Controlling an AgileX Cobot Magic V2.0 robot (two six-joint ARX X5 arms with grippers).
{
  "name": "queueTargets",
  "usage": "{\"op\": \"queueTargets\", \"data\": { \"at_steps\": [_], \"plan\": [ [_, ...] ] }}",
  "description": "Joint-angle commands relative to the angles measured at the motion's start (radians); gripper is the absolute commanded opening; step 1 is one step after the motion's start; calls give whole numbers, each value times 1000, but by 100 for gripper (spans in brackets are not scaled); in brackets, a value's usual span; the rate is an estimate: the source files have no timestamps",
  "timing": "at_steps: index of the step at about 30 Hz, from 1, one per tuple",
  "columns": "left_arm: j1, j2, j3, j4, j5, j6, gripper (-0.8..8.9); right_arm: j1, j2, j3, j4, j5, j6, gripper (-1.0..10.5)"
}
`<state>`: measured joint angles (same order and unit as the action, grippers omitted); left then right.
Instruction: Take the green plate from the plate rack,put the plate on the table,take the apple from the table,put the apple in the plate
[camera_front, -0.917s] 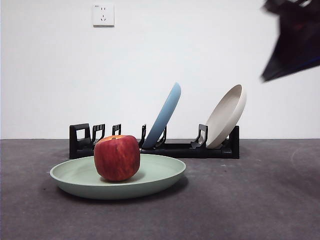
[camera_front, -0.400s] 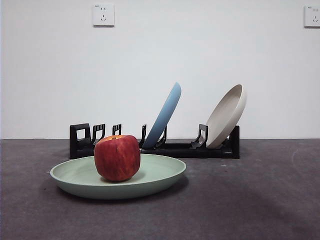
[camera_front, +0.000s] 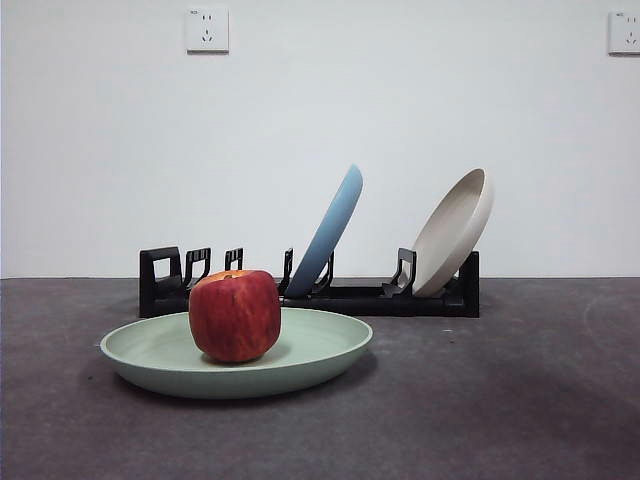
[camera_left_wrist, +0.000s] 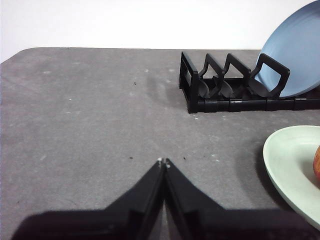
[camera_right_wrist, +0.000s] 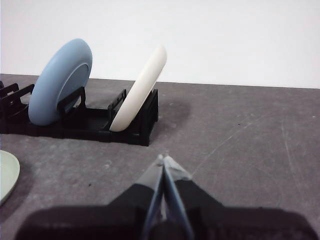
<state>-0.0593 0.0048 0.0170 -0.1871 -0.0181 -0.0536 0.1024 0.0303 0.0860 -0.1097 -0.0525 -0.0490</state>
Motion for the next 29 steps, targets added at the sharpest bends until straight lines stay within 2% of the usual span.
{"op": "queueTargets", "data": {
  "at_steps": [1,5,10,15,29],
  "plan": [
    [3,-3,-13,3,-3,-6,-3,-2,-31,-37,13,-1,16,1],
    [3,-3,-13,3,-3,-6,-3,-2,-29,-75,12,-2,51,1],
    [3,-3,-13,3,-3,-6,-3,-2,-29,-80,-73,-2,85,1],
    [3,-3,-13,3,-3,-6,-3,-2,-29,-80,-71,0,223,1],
    [3,-3,-13,3,-3,-6,-3,-2,-29,-80,-71,6,224,1]
  ]
}}
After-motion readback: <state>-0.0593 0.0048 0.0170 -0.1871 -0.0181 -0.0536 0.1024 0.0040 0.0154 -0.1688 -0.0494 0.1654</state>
